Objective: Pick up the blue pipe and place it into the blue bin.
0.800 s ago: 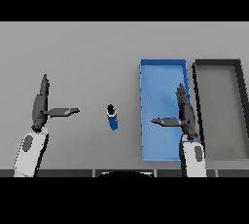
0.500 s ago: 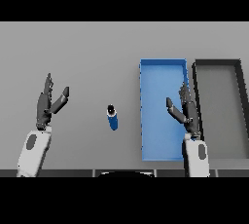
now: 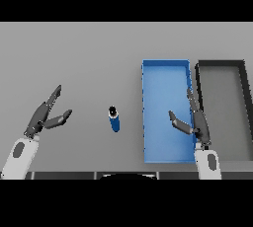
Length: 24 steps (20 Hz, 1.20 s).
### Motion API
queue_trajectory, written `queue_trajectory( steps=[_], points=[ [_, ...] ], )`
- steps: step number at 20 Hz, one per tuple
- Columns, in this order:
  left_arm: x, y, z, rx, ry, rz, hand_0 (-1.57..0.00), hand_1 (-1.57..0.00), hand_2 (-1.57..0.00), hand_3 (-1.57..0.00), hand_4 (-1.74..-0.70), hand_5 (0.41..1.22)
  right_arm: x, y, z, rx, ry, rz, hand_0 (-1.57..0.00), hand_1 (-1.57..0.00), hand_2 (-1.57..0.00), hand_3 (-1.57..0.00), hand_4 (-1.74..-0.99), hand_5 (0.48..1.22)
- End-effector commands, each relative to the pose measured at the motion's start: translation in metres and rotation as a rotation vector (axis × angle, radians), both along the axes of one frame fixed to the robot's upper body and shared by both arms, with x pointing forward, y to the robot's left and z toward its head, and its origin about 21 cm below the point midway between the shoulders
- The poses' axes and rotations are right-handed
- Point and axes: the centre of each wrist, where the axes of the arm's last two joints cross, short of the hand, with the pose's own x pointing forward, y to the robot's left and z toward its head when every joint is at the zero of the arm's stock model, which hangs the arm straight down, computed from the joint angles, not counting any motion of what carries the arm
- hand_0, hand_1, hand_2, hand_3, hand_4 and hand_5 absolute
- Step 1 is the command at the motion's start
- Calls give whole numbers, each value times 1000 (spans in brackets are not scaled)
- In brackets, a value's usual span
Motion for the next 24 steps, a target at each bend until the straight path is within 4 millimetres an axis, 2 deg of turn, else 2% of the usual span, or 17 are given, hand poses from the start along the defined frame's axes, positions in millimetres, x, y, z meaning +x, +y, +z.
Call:
queue_trajectory(
  steps=[1,3,4,7,12,15,19,24],
  points=[
    [-1,-1,4,5,22,-28,1,1,1,1,-989,573,-2,-2,-1,-11,-10,4,1,1,1,1,-1181,619],
    [-7,-8,7,32,58,-107,1,1,1,1,-1026,549,-1,-1,-2,0,-7,14,1,1,1,1,-1179,616],
    [-10,-20,5,25,69,-148,1,1,1,1,-1048,535,-3,-1,-2,1,-5,18,1,1,1,1,-1176,615],
    [-22,-41,0,29,143,-248,1,1,1,1,-1113,497,1,1,2,-6,1,10,1,1,1,1,-1164,617],
    [-26,-79,-17,54,182,-330,1,1,1,1,-1139,450,-1,2,4,9,-2,8,1,1,1,1,-1197,615],
    [-22,-100,-25,33,186,-348,1,1,1,1,-1147,452,-4,2,4,21,4,9,1,1,1,1,-1218,627],
    [-10,-128,-37,-9,155,-358,1,1,1,1,-1152,460,-5,-1,5,6,17,1,1,1,1,1,-1201,620],
    [-1,-146,-50,-2,146,-363,1,1,1,1,-1098,448,-9,-4,1,13,9,3,1,1,1,1,-1215,637]
  ],
)
